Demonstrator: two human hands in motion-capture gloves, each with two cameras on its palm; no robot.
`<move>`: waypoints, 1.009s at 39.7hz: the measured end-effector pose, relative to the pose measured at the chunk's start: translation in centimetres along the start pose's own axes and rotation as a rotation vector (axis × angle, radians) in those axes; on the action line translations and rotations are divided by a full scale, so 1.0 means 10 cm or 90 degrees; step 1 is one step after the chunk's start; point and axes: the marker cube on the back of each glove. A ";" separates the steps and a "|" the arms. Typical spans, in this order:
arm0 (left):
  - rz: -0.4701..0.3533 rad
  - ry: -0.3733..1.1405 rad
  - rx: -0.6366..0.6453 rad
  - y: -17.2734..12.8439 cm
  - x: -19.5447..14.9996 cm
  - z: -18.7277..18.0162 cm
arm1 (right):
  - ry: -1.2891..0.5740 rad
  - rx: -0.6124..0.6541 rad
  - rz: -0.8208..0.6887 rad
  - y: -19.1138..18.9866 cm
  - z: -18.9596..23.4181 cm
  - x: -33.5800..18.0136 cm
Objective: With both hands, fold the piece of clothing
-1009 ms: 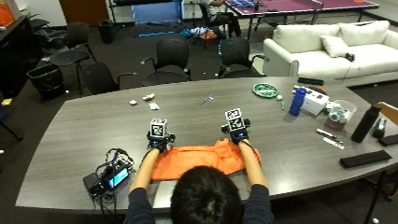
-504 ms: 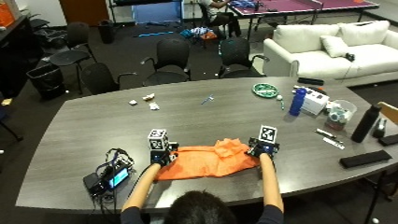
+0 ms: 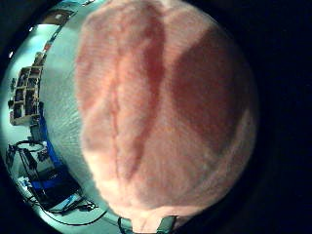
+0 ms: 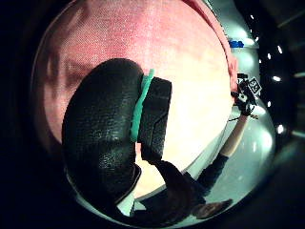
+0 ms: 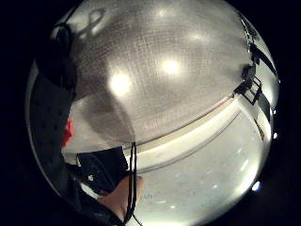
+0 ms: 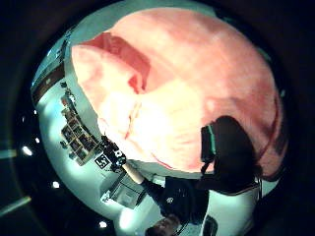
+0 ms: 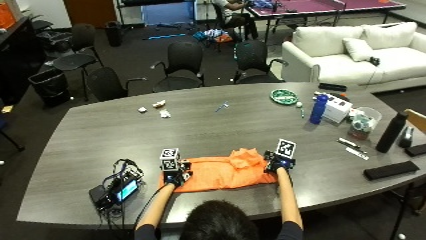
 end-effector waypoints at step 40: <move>-0.020 0.011 0.120 0.41 -0.39 -1.23 | 0.026 0.327 -0.191 1.71 -1.29 -2.00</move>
